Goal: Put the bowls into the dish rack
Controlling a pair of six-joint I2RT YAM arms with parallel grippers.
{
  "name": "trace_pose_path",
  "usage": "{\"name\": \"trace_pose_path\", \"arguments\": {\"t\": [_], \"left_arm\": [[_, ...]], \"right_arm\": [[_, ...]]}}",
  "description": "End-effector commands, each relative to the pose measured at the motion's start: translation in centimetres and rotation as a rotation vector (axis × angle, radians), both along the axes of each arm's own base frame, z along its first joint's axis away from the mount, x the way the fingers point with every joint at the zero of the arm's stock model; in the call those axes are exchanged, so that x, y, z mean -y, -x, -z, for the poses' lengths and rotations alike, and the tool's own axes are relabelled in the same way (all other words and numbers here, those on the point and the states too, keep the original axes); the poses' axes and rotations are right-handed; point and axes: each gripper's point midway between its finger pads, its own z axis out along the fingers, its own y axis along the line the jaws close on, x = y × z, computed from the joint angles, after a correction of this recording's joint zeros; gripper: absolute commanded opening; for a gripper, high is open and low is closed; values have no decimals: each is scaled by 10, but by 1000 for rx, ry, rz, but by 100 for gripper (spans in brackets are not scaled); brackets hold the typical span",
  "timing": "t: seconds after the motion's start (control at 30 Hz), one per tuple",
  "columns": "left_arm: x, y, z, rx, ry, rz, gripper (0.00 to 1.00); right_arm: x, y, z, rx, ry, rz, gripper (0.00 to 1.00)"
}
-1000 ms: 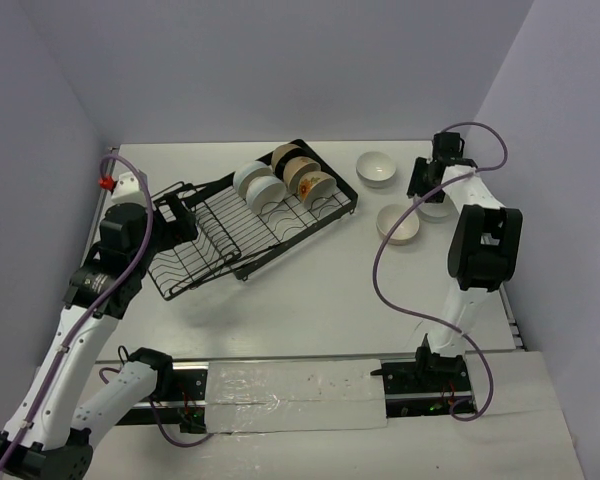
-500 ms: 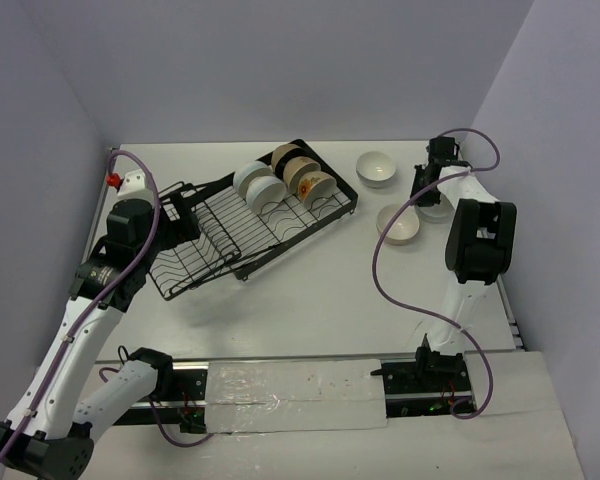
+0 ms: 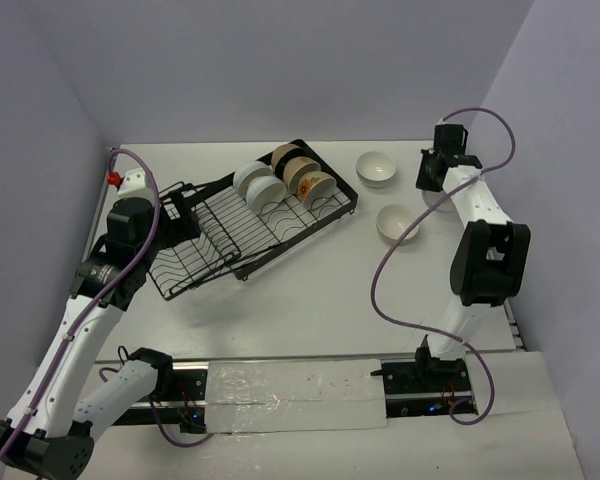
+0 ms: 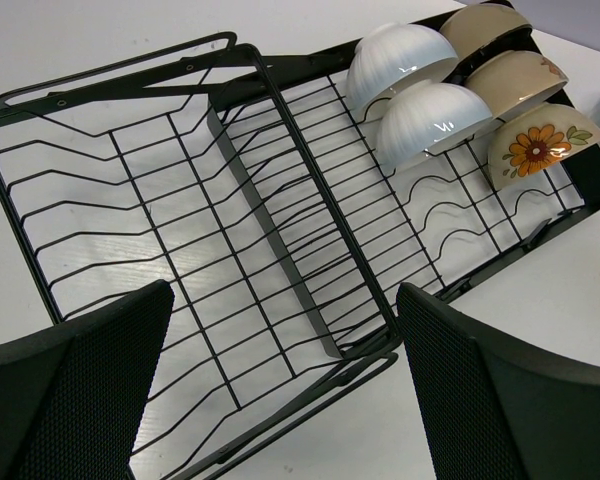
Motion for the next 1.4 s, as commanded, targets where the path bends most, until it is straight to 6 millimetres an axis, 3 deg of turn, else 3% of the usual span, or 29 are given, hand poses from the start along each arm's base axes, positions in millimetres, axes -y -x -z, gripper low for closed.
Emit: {"name": "trace_pose_path", "arguments": {"t": [0.0,0.07,0.13,0.17,0.27,0.3,0.33,0.4,0.43,0.47,0.5,0.53,0.6,0.63,0.67,0.73,0.77,0.8,0.83,1.23,1.37], "left_arm": [[4,-6,-24,66,18,16,99],[6,-6,-26,72,20,23,99],[7,-6,-26,74,21,28,99],[6,-7,-27,77,21,28,99],[7,-7,-26,75,20,30,99],[7,-7,-25,75,21,33,99],[8,-7,-26,75,22,34,99],[8,-7,-26,74,26,36,99],[8,-7,-26,76,28,35,99],[8,-7,-27,77,30,33,99],[8,-7,-27,80,31,33,99],[8,-6,-28,82,33,31,99],[7,-5,-26,78,31,27,99],[6,-4,-27,81,32,22,99],[6,-4,-26,78,32,24,99],[5,-3,-26,74,29,21,99],[4,-2,-26,74,27,20,99],[3,-1,-25,72,24,16,99],[3,-1,-24,71,24,13,99],[-2,4,-20,50,13,-7,99],[-3,4,-18,42,10,-11,99]], "right_arm": [[-46,-8,-106,288,-12,-120,0],[-99,-6,-127,354,-93,-258,0],[-138,-1,-156,453,-169,-349,0],[-172,7,-165,478,-217,-428,0],[-246,30,-189,563,-385,-602,0],[-264,39,-187,565,-427,-647,0],[-286,44,-202,613,-507,-694,0],[-325,67,-194,603,-615,-783,0],[-342,74,-210,657,-707,-824,0],[-362,86,-211,679,-788,-859,0],[-371,93,-196,635,-800,-881,0],[-383,99,-205,668,-860,-901,0],[-406,112,-186,634,-907,-939,0],[-412,114,-191,662,-948,-942,0],[-418,115,-172,625,-973,-929,0],[-426,122,-180,663,-1084,-928,0],[-430,121,-162,622,-1113,-911,0],[-434,125,-167,633,-1163,-916,0],[-439,123,-153,606,-1172,-913,0],[-452,106,-101,570,-1239,-817,0],[-451,104,-95,562,-1269,-791,0]]}}
